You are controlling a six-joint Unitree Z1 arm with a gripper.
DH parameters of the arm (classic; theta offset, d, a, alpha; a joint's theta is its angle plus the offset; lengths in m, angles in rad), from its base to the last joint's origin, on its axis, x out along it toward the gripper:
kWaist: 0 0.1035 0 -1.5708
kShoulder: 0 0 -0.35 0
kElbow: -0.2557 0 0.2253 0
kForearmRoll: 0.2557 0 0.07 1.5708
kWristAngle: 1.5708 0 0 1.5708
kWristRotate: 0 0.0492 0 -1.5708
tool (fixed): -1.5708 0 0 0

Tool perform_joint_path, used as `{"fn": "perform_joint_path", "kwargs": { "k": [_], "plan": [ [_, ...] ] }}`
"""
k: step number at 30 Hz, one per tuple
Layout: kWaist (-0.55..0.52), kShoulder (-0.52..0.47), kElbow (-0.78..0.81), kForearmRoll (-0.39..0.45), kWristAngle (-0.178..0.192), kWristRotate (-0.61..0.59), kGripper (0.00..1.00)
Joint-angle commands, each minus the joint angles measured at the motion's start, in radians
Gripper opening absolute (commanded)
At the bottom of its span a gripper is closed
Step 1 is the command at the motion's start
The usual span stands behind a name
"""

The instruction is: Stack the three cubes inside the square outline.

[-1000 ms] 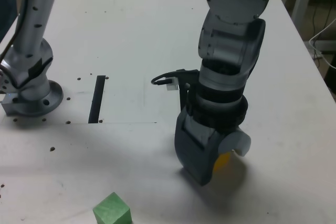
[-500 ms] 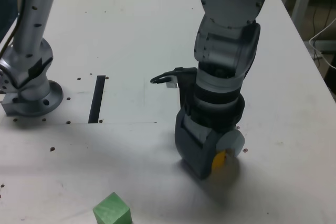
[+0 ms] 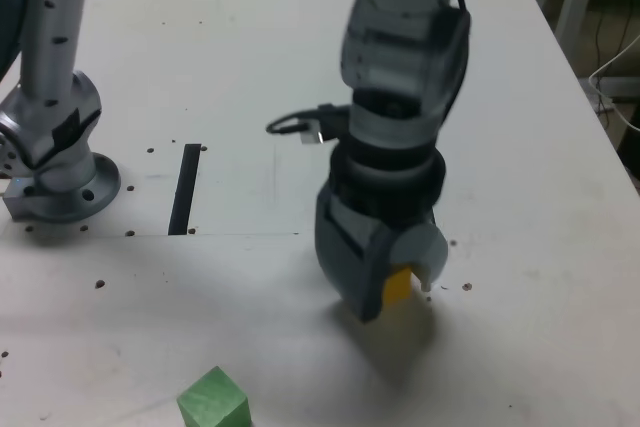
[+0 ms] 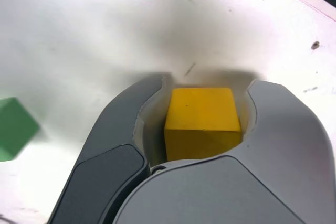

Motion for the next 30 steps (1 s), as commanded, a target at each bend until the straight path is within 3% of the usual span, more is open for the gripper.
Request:
{"fn": "perform_joint_path", "kwargs": {
  "k": [1, 5, 9, 15, 20, 30],
  "plan": [
    [-0.001, -0.034, 0.008, 0.013, 0.013, 0.015, 0.35],
    [0.002, -0.099, 0.032, 0.029, 0.060, 0.086, 0.35],
    [0.025, -0.149, 0.046, 0.031, 0.092, 0.233, 0.35],
    [0.078, -0.188, 0.072, 0.047, 0.094, 0.480, 0.35],
    [0.119, -0.200, 0.087, 0.086, 0.083, 0.616, 0.35],
    [0.210, -0.176, 0.033, 0.147, 0.091, 0.746, 0.35]
  ]
}}
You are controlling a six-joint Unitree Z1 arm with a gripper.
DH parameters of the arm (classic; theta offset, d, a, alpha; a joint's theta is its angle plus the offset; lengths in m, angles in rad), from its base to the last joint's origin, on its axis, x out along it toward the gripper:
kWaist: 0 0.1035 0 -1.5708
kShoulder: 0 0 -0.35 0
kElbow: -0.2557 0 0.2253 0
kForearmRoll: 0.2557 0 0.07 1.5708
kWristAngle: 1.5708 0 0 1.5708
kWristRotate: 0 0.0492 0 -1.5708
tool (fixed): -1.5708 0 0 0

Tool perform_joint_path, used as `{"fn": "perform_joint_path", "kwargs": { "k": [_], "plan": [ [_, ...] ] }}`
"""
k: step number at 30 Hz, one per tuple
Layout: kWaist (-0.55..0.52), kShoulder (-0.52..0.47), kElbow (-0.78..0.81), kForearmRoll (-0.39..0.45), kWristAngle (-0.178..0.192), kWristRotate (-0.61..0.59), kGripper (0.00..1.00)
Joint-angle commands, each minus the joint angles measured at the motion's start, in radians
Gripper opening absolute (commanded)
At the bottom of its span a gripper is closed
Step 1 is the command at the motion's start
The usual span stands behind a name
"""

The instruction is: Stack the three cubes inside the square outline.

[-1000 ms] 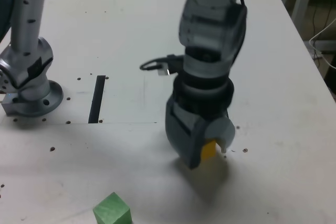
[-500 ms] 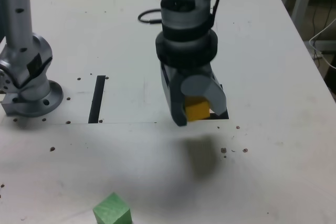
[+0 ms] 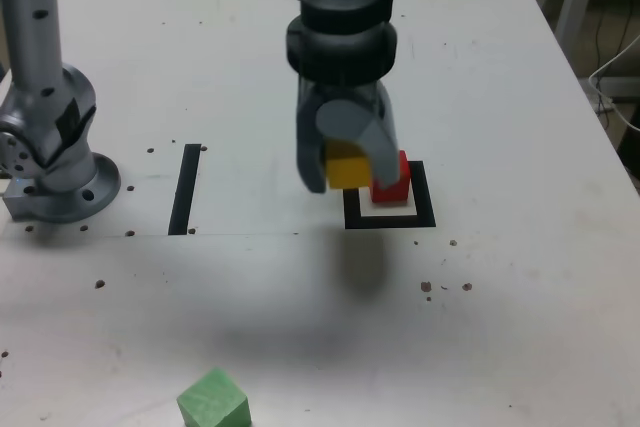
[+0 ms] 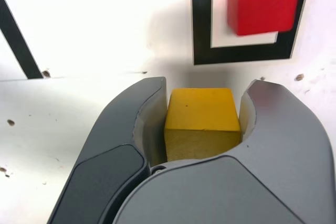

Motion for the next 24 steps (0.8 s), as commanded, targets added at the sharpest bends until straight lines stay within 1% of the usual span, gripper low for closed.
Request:
{"fn": "perform_joint_path", "kwargs": {
  "k": [1, 9, 24],
  "plan": [
    [0.013, 0.015, -0.021, 0.003, 0.005, 0.003, 0.35],
    [0.067, 0.078, -0.087, 0.013, 0.000, -0.024, 0.35],
    [0.124, 0.129, -0.119, 0.007, 0.050, 0.013, 0.35]
  ]
}}
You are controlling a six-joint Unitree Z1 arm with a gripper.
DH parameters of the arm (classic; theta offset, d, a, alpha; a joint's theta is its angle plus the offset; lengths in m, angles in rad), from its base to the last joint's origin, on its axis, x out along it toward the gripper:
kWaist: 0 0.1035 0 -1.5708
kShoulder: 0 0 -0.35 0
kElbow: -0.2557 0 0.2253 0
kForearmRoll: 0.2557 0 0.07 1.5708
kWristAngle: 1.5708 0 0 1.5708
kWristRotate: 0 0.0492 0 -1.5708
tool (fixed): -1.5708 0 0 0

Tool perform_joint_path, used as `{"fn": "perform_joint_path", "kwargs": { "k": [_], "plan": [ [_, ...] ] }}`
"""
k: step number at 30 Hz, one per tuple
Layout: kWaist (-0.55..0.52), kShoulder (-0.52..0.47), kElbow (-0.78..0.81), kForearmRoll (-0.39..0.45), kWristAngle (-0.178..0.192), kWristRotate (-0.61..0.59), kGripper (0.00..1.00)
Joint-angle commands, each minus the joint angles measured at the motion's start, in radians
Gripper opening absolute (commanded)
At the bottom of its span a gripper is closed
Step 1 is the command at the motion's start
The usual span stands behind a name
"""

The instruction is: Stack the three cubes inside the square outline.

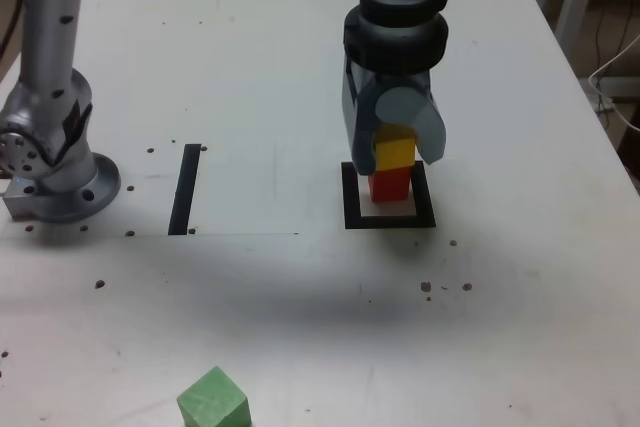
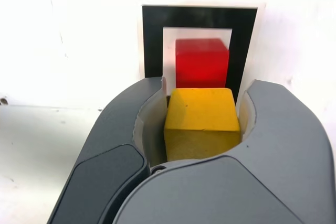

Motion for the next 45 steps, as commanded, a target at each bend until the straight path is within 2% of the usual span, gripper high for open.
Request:
{"fn": "perform_joint_path", "kwargs": {
  "k": [1, 16, 27, 36, 45],
  "plan": [
    [0.006, 0.005, -0.001, 0.002, 0.007, 0.005, 0.35],
    [0.015, 0.042, 0.010, -0.002, 0.008, 0.026, 0.35],
    [0.021, 0.044, 0.010, -0.017, 0.027, 0.029, 0.38],
    [0.022, 0.040, 0.014, -0.012, 0.018, 0.035, 0.38],
    [0.021, 0.038, 0.023, -0.012, 0.001, 0.042, 0.50]
  ]
}}
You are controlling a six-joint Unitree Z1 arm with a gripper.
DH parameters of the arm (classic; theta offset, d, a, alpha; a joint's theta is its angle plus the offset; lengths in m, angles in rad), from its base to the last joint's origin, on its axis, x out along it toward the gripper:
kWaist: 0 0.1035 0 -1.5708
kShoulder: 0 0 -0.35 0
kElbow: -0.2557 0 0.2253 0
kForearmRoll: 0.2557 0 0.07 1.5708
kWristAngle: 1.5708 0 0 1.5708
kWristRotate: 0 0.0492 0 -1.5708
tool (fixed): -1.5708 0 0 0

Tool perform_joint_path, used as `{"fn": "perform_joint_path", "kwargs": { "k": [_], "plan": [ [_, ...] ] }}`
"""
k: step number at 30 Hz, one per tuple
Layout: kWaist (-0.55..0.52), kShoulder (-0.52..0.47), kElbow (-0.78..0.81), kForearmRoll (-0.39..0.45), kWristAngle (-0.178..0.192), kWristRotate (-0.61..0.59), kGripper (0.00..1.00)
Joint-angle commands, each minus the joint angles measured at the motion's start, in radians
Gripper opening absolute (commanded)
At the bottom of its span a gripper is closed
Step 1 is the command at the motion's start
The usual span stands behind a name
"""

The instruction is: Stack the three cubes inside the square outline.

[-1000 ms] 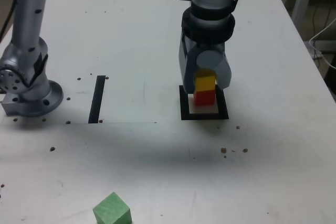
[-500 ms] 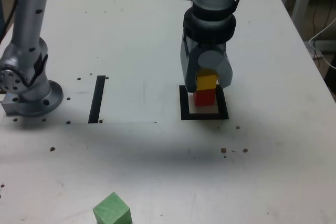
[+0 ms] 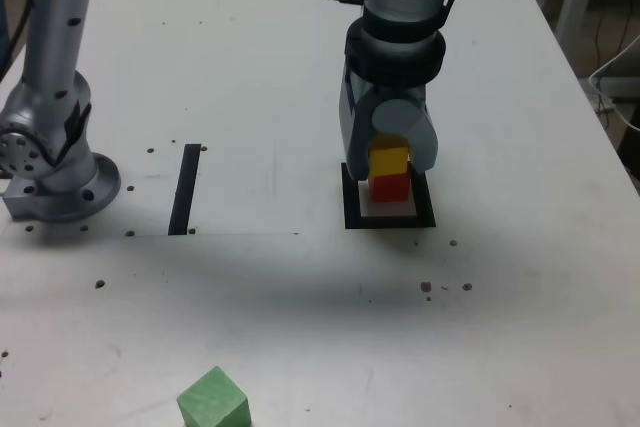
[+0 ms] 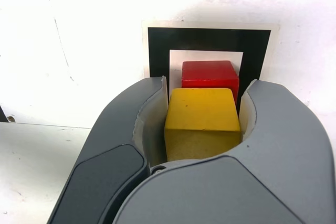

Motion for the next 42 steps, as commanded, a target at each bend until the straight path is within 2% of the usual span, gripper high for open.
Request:
{"fn": "perform_joint_path", "kwargs": {
  "k": [1, 9, 13, 21, 26, 34, 42],
  "plan": [
    [0.002, -0.003, 0.001, -0.002, -0.002, 0.005, 0.52],
    [0.002, -0.005, 0.009, -0.018, 0.002, 0.013, 0.87],
    [0.002, -0.012, 0.015, -0.014, 0.005, 0.009, 0.97],
    [-0.005, -0.035, 0.021, 0.002, 0.013, 0.008, 0.99],
    [-0.030, -0.091, 0.024, 0.055, 0.014, 0.007, 0.99],
    [-0.124, -0.198, 0.060, 0.157, -0.017, -0.047, 0.99],
    [-0.257, -0.250, 0.123, 0.176, -0.057, -0.128, 0.99]
  ]
}}
